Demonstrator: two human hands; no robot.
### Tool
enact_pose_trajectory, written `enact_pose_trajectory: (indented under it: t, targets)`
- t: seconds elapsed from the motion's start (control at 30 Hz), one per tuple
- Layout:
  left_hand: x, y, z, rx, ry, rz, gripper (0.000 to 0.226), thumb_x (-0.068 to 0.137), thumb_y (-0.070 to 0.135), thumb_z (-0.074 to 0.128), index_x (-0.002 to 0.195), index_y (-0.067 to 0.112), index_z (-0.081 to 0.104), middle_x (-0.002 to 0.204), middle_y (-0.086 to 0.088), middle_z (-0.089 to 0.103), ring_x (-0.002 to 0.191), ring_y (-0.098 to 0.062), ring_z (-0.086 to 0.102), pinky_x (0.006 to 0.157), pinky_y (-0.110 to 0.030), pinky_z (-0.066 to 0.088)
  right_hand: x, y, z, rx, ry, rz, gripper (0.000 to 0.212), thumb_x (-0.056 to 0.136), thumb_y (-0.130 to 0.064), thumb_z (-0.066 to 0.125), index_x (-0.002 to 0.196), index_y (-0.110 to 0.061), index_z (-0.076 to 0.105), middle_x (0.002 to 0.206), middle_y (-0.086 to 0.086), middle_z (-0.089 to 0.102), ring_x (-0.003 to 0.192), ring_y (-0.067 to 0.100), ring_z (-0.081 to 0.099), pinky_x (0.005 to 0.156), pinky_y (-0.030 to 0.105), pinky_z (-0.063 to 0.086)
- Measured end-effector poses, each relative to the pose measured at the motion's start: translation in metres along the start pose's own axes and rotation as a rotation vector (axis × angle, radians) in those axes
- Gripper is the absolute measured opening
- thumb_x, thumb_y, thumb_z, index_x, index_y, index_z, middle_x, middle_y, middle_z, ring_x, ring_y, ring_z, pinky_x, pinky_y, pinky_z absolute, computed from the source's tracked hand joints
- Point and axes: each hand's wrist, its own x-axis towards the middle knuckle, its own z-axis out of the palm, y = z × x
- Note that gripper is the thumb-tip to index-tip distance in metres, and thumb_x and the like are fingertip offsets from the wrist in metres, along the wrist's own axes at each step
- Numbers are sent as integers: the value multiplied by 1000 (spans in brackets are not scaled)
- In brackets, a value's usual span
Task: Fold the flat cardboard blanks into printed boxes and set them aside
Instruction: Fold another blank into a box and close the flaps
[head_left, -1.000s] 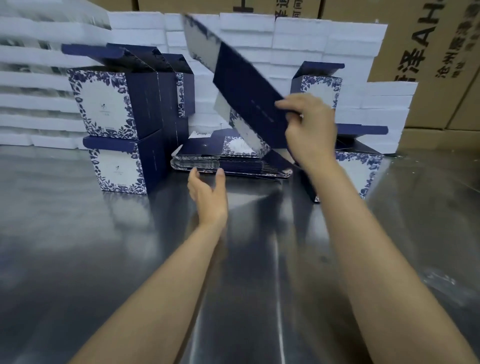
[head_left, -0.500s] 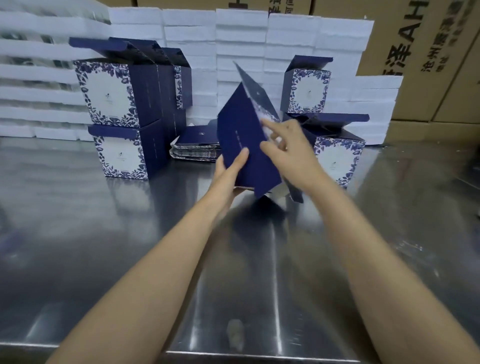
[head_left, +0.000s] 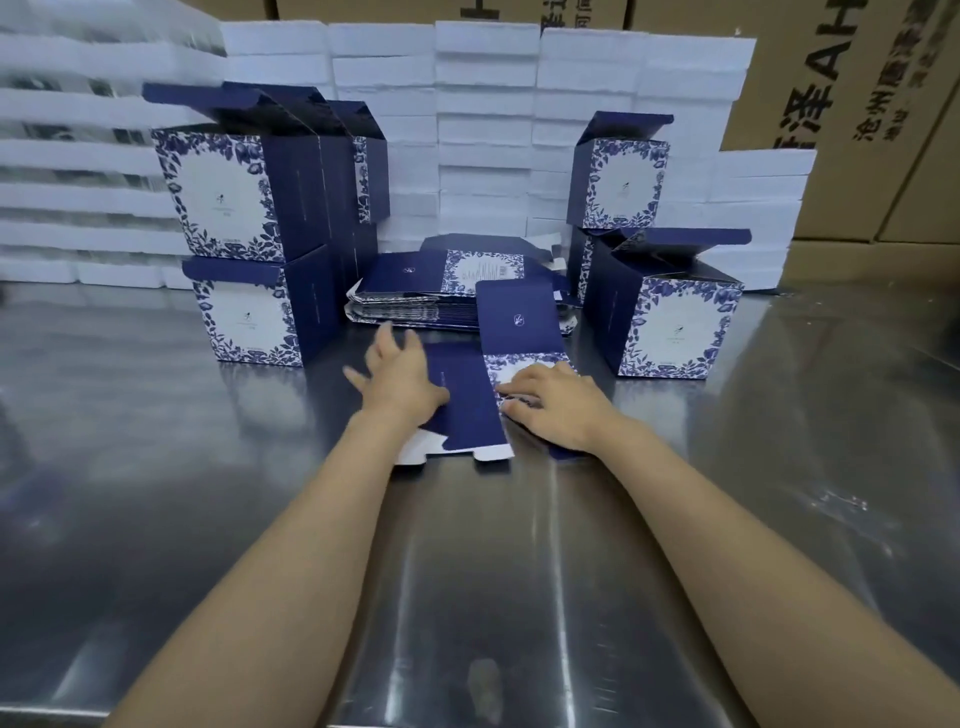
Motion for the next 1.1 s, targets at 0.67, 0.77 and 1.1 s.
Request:
enact_pose_trajectory:
  t: [0.67,0.77,1.1]
  targets:
    - [4,-21,-1,101,-2,-173,54,99,38,40,143,7,39,149,-19,38,136,-36,35,111,-43,31,-10,24,0,483,234,253,44,100,-48,37,68,-27,59,76,-4,61,82,19,55,82,34,42]
    - [6,-15,-8,-277,120,-192,46,94,30,49,138,14,48,139,-10,52,124,-30,49,101,-37,39,-13,21,-4,785,291,147,23,99,-32,50,107,-23,70,99,-12,67,97,6,60,86,23,42]
    - [-6,7,-6,-1424,-182,-218,31,103,31,36,90,14,59,88,-2,60,73,-14,61,67,-26,52,-12,5,-6,1233,174,89,51,89,-67,38,128,-41,59,126,-24,61,122,0,53,102,31,40]
